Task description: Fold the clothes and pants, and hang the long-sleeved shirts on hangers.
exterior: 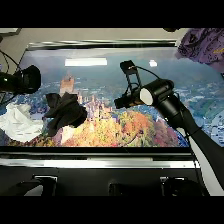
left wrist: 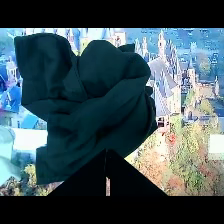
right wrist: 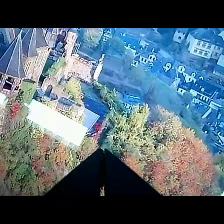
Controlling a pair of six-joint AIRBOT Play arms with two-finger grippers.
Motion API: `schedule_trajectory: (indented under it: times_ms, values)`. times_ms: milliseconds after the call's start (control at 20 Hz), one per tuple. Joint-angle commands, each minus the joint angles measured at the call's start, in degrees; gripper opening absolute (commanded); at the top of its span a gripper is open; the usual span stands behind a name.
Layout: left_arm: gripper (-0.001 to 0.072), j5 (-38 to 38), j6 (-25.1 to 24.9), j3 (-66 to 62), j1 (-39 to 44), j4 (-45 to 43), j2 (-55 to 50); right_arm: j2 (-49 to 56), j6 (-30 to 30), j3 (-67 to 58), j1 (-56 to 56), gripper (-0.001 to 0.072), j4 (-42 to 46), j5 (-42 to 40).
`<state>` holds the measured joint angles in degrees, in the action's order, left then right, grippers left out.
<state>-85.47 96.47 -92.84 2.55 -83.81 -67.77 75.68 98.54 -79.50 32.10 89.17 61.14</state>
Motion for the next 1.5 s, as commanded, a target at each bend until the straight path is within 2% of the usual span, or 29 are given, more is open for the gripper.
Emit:
schedule_trajectory:
  times_ms: [0, 550, 700, 1200, 1250, 1300, 1450]
  values:
    - [0.0020, 0.0, 0.0, 0.0, 0.0, 0.0, 0.0, 0.0, 0.0, -0.1, 0.0, 0.0034, 0.0, 0.0]
    - [0.0020, 0.0, 0.0, 0.0, 0.0, 0.0, 0.0, 0.0, 0.0, -0.1, 0.0, 0.0034, 0.0, 0.0]
    - [0.0020, 0.0, -3.7, 0.0, 0.0, -0.1, 0.0, 0.0, 0.0, -0.1, 0.0, 0.0034, 0.0, 0.0]
    - [0.0029, 0.0, -3.5, 0.0, 0.0, 0.0, 0.0, 0.0, 0.0, -0.1, 0.0, 0.0034, 0.0, 0.0]
    - [0.0307, 0.0, -2.9, 0.0, 0.0, 0.0, -0.3, 0.0, 0.0, -0.1, 0.0, 0.0034, 0.0, 0.0]
    - [0.0713, -0.3, -0.3, 0.1, 0.0, -0.1, -0.8, 0.0, 0.0, -0.1, 0.0, 0.0034, 0.0, 0.0]
    - [0.0720, 1.1, -0.2, 3.0, 0.1, 0.0, -5.5, 0.0, 0.0, -0.1, 0.0, 0.0034, 0.0, -0.1]
